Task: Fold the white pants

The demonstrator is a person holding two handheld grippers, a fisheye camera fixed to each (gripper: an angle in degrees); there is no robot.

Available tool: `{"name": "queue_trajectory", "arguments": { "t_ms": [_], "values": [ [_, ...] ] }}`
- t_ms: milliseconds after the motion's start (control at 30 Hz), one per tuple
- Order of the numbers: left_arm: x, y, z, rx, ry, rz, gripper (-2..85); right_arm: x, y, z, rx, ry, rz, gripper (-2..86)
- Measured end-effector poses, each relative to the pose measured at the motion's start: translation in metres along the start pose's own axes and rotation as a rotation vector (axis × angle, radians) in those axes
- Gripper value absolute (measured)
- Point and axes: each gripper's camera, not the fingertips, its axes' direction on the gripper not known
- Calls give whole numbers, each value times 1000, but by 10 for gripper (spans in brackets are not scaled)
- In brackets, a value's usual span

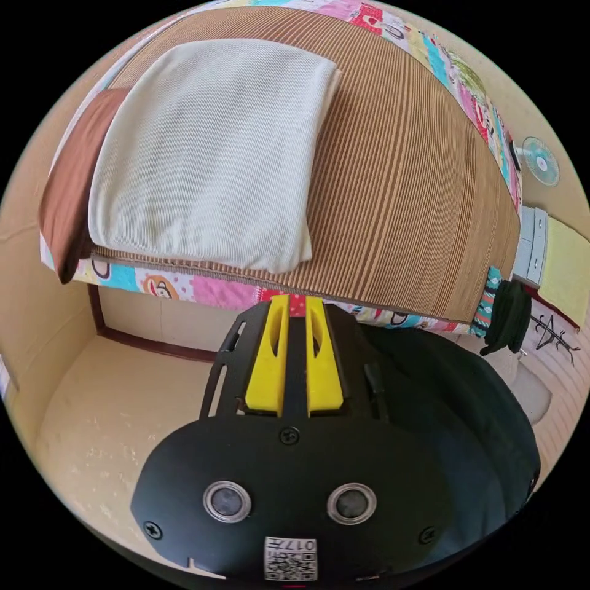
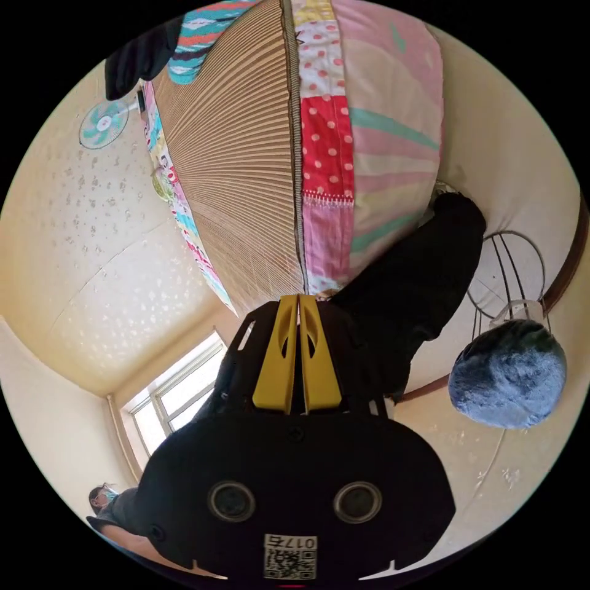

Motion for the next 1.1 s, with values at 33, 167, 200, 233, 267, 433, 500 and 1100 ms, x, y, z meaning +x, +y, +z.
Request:
{"name": "queue_trajectory", "arguments": {
  "t_ms": [33,167,200,233,267,433,500,1100],
  "values": [
    [0,-13,-5,24,-19,31,68,-1,2,3,14,-23,3,1],
    [11,-58,-6,60,-135,133,111,-16,22,14,84,-134,-28,2],
    [13,-64,-3,59,-151,141,116,-20,29,12,95,-130,-43,2],
    [14,-76,3,54,-174,151,123,-22,33,11,99,-123,-50,3],
    [14,-88,12,43,-189,147,128,-25,41,7,103,-99,-59,3],
    [9,-122,42,-17,-271,115,112,-20,72,-20,130,60,-45,3],
    [10,-132,46,-38,-298,113,107,-10,83,-33,164,119,-19,3],
    [-203,-45,-159,540,684,394,39,-103,13,24,-45,-58,-443,2]
  ]
}}
